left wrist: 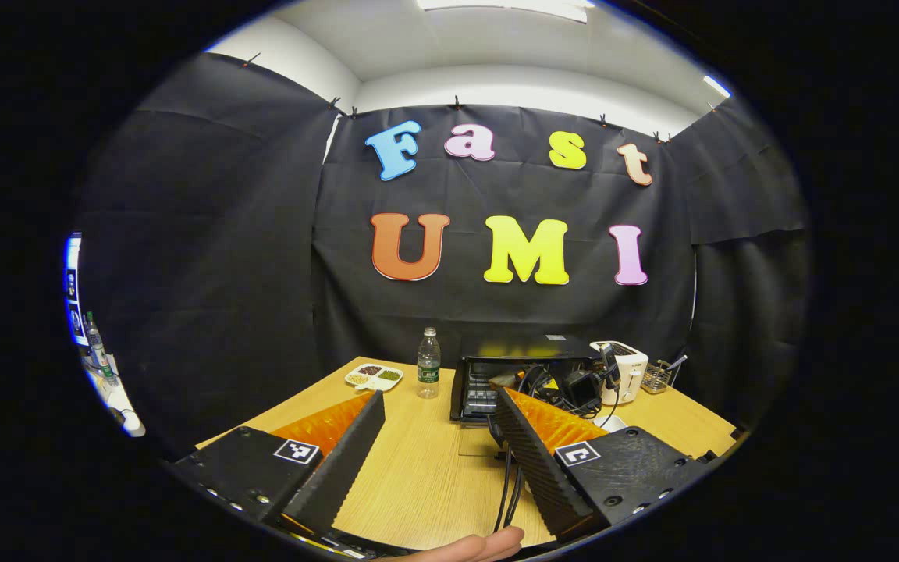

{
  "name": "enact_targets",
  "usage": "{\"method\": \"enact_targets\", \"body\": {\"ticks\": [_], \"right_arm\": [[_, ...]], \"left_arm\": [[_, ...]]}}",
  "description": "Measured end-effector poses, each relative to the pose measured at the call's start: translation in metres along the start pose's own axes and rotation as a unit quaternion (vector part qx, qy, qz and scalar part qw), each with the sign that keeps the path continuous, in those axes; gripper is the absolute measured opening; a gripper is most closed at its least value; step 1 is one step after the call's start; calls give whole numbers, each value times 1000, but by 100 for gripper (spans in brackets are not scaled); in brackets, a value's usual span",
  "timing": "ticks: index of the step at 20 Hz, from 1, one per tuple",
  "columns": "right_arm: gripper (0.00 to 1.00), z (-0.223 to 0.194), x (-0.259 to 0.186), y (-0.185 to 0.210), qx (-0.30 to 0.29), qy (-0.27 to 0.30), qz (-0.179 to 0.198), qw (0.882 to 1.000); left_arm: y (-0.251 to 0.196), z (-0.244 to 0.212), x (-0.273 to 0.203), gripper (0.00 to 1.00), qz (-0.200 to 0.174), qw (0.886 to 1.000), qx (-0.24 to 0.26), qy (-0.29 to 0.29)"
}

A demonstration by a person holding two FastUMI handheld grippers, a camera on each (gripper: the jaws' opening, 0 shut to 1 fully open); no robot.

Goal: Open the electric oven with the left hand, put the food in, and close the electric oven.

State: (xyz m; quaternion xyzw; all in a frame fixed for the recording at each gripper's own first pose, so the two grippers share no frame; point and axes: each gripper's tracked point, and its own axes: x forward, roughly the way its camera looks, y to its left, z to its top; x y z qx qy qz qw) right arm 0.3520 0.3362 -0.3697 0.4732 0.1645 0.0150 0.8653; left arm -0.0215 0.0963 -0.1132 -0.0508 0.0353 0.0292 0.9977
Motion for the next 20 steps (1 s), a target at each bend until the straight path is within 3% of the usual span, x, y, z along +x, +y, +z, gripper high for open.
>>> {"method": "enact_targets", "body": {"ticks": [2,3,4,6,7,8,9,10,11,13,14,15,17,20], "right_arm": [[48,-1,-1,-2,-14,5,-6,1000],[35,-1,-1,-3,-20,5,-9,1000],[50,-1,-2,-7,-29,7,-18,999],[55,-4,-3,-13,-56,14,-39,998],[43,-4,-4,-14,-75,17,-45,996],[60,-5,-4,-14,-95,19,-47,994],[65,-5,-4,-13,-115,22,-48,992],[54,-7,-5,-10,-137,26,-48,989],[74,-8,-6,-8,-161,27,-48,985],[83,-8,-7,-8,-222,28,-49,974],[73,-10,-7,-6,-253,27,-48,966],[94,-10,-7,-6,-287,26,-51,956],[100,-15,-9,-13,-354,35,-65,932],[99,-17,-8,-13,-417,50,-71,905]], "left_arm": [[1,-4,0,94,0,1000,-4,2],[2,-6,-1,94,1,1000,-7,4],[2,-7,-1,94,0,1000,-10,6],[2,-9,-1,94,-1,1000,-13,6],[3,-10,-3,94,0,1000,-13,6],[4,-10,-3,94,0,1000,-14,6],[4,-10,-5,94,0,1000,-15,5],[3,-10,-6,94,-2,1000,-15,4],[3,-12,-7,94,-4,1000,-16,4],[2,-15,-5,94,-4,1000,-15,7],[2,-17,-5,94,-4,1000,-15,10],[2,-17,-5,94,-3,1000,-13,12],[3,-19,-5,94,-1,1000,-12,15],[0,-21,-3,94,0,1000,-10,18]]}}
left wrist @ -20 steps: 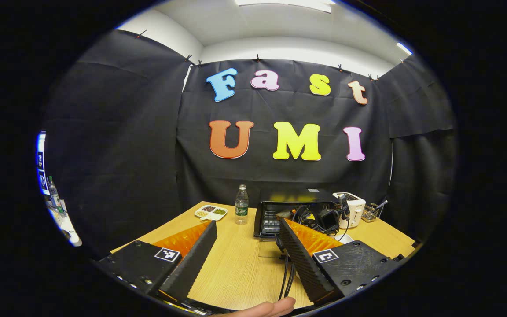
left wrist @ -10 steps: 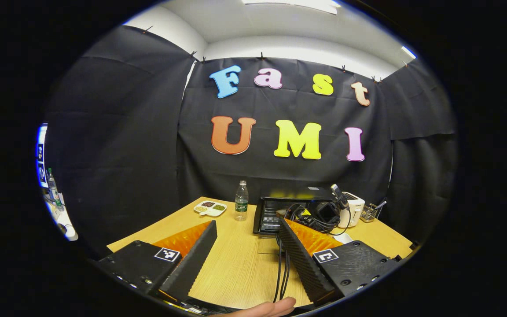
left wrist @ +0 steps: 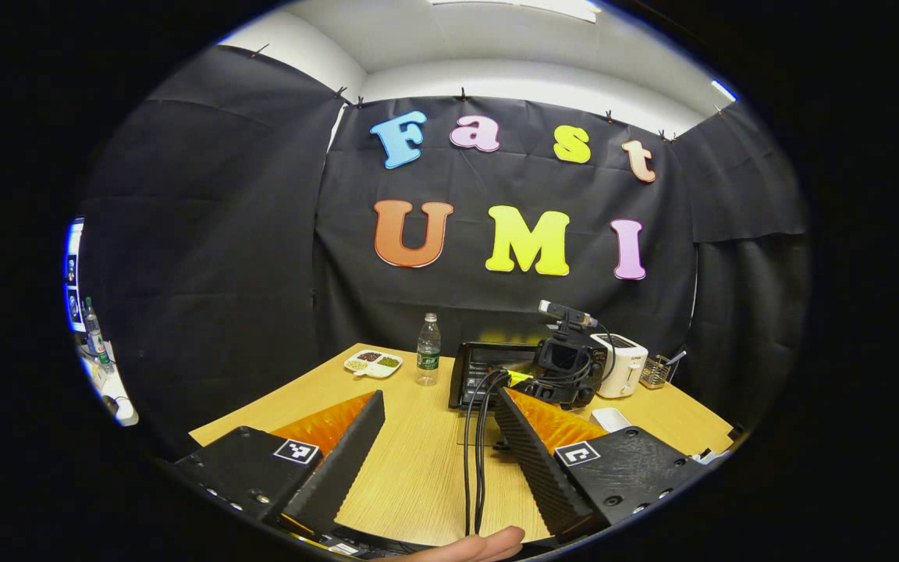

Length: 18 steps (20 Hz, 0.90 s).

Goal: Open the electric oven with the left hand, put the food in, and close the electric oven.

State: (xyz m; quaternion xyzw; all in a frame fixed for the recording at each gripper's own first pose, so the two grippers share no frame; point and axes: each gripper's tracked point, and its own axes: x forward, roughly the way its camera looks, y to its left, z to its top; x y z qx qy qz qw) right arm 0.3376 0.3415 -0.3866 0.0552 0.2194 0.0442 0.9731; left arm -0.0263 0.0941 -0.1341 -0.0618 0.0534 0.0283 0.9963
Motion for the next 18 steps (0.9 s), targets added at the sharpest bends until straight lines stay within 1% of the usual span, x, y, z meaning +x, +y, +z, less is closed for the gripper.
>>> {"method": "enact_targets", "body": {"ticks": [2,5,6,7,8,9,10,11,16,18], "right_arm": [[99,-11,1,1,-37,37,-1,999],[100,-29,0,-2,-82,102,-5,991],[100,-31,-2,-2,-92,111,-4,990],[96,-32,-1,0,-97,116,3,988],[100,-31,-5,-1,-109,123,7,986],[100,-30,-8,0,-120,129,11,984],[96,-27,-13,0,-123,129,15,984],[100,-24,-18,1,-120,128,19,984],[100,-14,-46,4,-95,138,54,984],[100,-15,-56,6,-90,152,70,982]], "left_arm": [[-2,0,-2,94,1,1000,4,1],[-2,1,-3,94,6,1000,11,0],[-2,1,-4,94,6,1000,11,1],[-3,0,-4,94,5,1000,11,2],[-5,0,-5,94,5,1000,12,3],[-5,-1,-5,94,7,1000,13,3],[-4,0,-6,94,10,1000,14,3],[-3,1,-7,94,12,1000,15,2],[-8,5,-14,94,10,1000,12,1],[-12,5,-16,94,8,1000,13,-2]]}}
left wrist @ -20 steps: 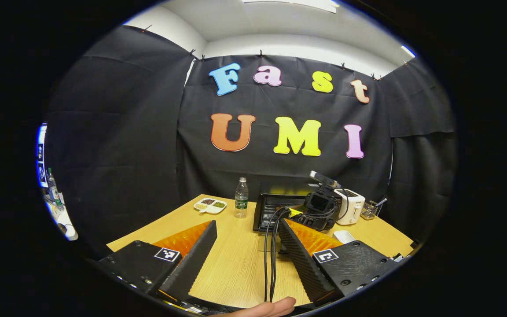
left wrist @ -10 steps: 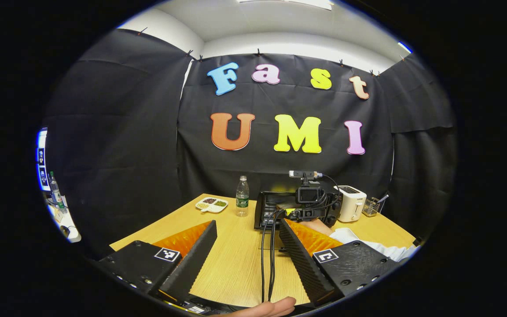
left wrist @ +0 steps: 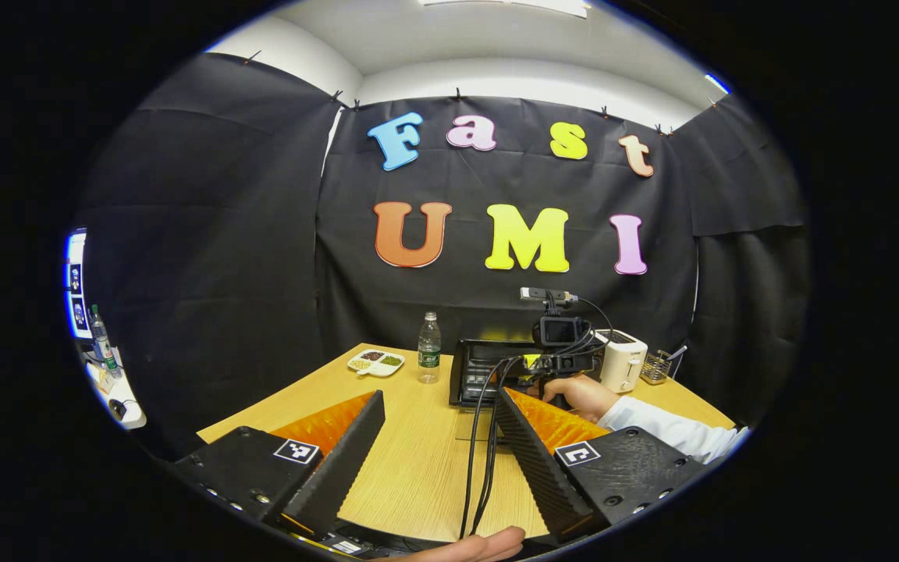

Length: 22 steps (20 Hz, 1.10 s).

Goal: Open the electric oven with the left hand, put the food in, and close the electric oven.

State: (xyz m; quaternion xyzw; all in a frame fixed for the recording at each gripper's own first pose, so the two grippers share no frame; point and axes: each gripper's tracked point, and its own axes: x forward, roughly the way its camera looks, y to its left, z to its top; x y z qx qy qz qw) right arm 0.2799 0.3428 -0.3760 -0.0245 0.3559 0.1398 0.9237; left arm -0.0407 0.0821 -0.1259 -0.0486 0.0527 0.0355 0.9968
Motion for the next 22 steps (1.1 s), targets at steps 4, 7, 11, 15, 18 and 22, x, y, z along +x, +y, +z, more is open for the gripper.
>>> {"method": "enact_targets", "body": {"ticks": [4,7,11,15,18,22], "right_arm": [[100,-8,5,3,-18,29,18,999],[100,-20,18,3,-31,58,29,997],[100,-30,10,2,-28,70,55,996],[100,-40,-9,-13,-45,85,49,994],[100,-28,-30,-26,-52,49,46,996],[100,-7,-85,-38,-41,-23,60,997]], "left_arm": [[-10,-5,-3,94,-8,1000,-3,7],[-10,-8,-4,94,-7,1000,-2,12],[-8,-12,-1,94,-2,1000,-1,15],[-6,-20,7,94,4,1000,-5,26],[-6,-26,16,94,3,999,-2,33],[-11,-35,38,94,-2,999,1,42]]}}
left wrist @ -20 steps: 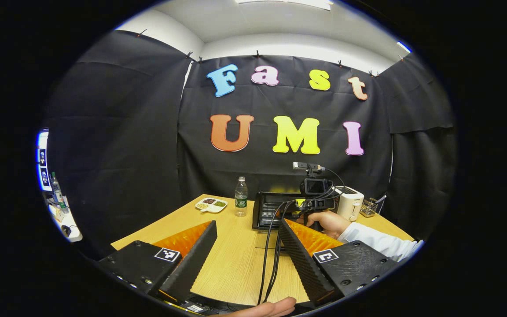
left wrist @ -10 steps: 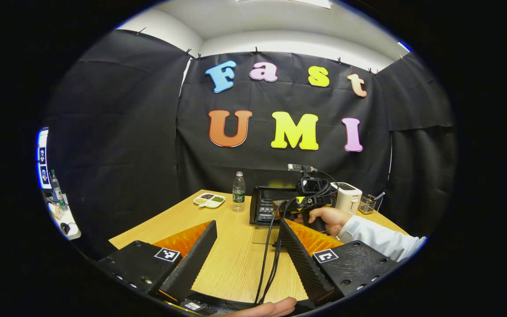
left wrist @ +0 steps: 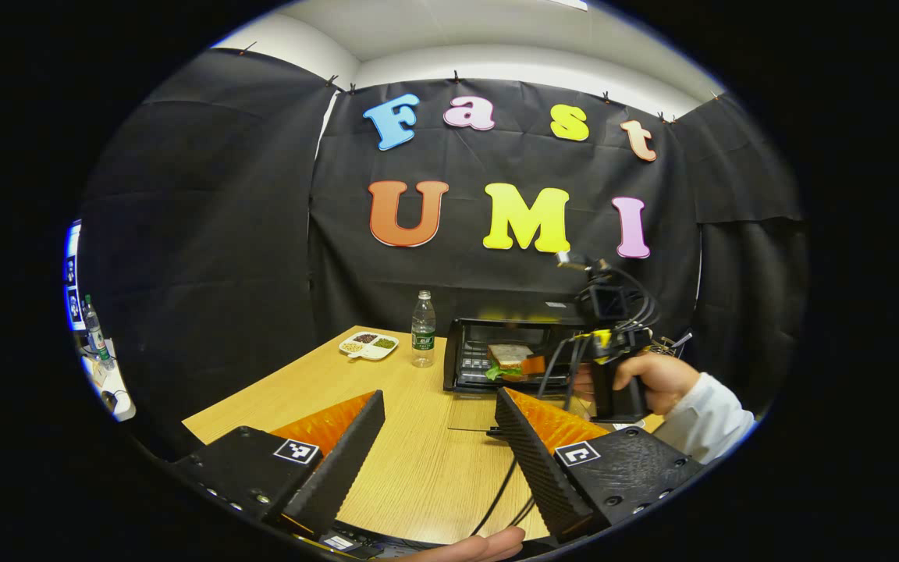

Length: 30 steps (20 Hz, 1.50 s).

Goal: Open the electric oven with the left hand, put the food in, and close the electric oven.

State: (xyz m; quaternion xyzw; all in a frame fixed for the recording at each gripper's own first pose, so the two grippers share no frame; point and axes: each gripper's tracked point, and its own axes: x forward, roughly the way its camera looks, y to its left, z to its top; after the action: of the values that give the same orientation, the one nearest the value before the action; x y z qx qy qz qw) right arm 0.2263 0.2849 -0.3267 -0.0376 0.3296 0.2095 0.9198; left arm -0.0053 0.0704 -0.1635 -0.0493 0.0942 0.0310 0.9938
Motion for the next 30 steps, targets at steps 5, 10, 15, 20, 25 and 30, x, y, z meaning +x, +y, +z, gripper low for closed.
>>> {"method": "enact_targets", "body": {"ticks": [5,10,15,20,25,30], "right_arm": [[100,43,-98,-27,21,-142,-26,989],[100,62,-189,-62,32,-224,-55,973],[89,65,-270,-111,31,-268,-114,956],[89,54,-321,-148,29,-282,-151,947],[99,36,-358,-155,17,-304,-169,937],[99,28,-374,-144,2,-318,-151,936]], "left_arm": [[-11,-13,42,94,-8,1000,11,21],[-45,-54,88,94,-44,996,14,78],[-87,-108,114,94,-83,985,-11,152],[-121,-153,121,95,-94,975,11,203],[-133,-180,136,95,-83,969,11,233],[-135,-189,152,94,-67,967,27,245]]}}
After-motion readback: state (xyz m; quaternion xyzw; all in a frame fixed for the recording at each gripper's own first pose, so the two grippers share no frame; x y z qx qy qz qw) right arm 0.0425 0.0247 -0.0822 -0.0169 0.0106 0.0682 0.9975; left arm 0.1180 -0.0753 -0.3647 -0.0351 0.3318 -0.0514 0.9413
